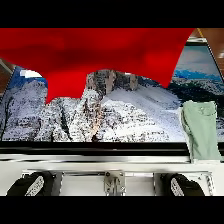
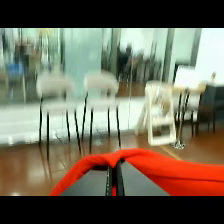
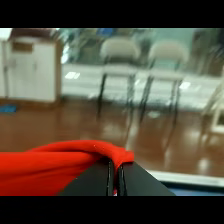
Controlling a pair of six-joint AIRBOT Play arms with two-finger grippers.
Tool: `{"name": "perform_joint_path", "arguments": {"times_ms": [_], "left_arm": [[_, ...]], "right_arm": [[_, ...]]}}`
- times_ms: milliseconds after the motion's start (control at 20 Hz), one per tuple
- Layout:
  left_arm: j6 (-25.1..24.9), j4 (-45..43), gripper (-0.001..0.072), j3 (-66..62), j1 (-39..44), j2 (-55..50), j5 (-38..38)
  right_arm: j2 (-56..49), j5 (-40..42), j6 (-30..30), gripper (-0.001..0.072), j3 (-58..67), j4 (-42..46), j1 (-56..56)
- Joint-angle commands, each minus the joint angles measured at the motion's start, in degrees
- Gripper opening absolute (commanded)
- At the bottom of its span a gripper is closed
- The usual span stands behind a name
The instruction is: Fold the shirts.
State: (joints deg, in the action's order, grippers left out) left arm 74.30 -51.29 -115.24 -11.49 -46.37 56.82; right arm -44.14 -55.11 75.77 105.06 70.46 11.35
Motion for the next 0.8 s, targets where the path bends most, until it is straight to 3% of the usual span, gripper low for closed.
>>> {"name": "perform_joint_path", "arguments": {"times_ms": [0, 250, 450, 550, 700, 750], "left_arm": [[5.4, -8.1, 0.0036, -2.9, 0.0, 7.3, 5.6], [6.0, -12.4, 0.0036, -2.7, 0.0, 9.7, 20.9], [6.0, -12.9, 0.0038, 1.2, 0.0, 9.5, 22.8], [6.0, -14.4, 0.0038, 5.0, 0.0, 9.2, 25.2], [8.4, -16.6, 0.0037, 16.9, 0.0, 8.9, 29.9], [8.5, -16.5, 0.0037, 23.1, 0.0, 8.9, 29.8]], "right_arm": [[8.7, -7.8, 5.2, 0.0061, 2.1, 11.6, 0.0], [11.0, -22.2, 5.2, 0.0061, 2.1, 15.5, 0.0], [7.4, -30.3, 4.8, 0.0061, 2.1, 16.2, 0.0], [3.1, -38.1, 4.6, 0.0061, 2.1, 17.3, 0.0], [-4.3, -50.3, 5.0, 0.0061, -3.0, 17.0, 0.0], [-5.8, -50.4, 5.3, 0.0061, -8.2, 16.8, 0.0]]}}
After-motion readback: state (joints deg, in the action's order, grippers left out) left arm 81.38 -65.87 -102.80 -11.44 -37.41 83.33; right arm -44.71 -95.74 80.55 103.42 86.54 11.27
